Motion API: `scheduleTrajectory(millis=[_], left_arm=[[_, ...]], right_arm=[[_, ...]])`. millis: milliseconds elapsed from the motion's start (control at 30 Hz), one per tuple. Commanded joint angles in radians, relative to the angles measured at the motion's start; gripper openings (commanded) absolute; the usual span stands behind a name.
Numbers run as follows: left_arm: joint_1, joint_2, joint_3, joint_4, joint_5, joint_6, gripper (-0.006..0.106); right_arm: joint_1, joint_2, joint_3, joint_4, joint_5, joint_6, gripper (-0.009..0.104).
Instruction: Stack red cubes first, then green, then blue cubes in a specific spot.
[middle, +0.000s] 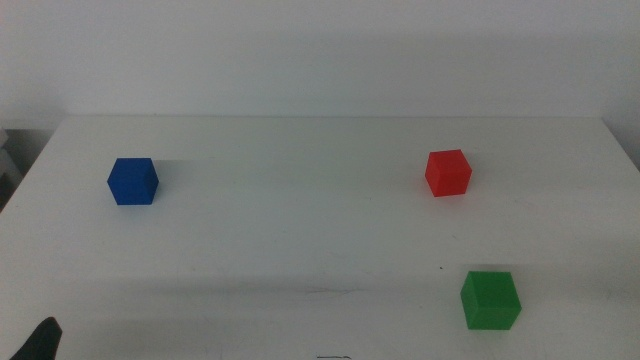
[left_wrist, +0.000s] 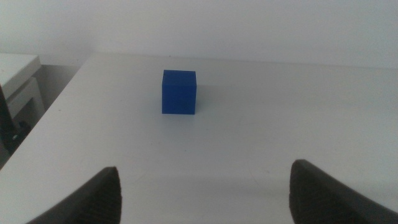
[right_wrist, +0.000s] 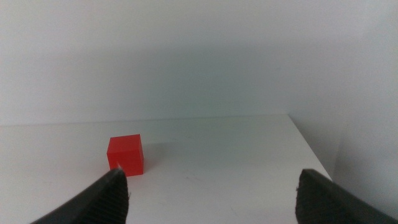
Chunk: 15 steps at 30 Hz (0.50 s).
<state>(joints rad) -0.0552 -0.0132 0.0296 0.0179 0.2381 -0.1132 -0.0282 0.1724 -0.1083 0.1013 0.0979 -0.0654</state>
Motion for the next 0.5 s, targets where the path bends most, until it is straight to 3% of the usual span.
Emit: scheduleTrajectory(millis=[0,233,467], left_arm=[[-0.001,-0.021,-0.004,-0.003,-0.073,-0.013,0.091],[-0.001,-0.021,-0.004,-0.003,-0.073,-0.013,0.091],[-0.001,-0.021,-0.004,-0.003,-0.073,-0.013,0.091]], right_arm=[[0.004,0.173,-0.16,0.002,-0.035,-0.003,0.092],[0.004,0.63,-0.603,0.065,0.401,-0.004,0.092],[0.004,0.878,-0.763,0.112,0.388,-0.003,0.092]])
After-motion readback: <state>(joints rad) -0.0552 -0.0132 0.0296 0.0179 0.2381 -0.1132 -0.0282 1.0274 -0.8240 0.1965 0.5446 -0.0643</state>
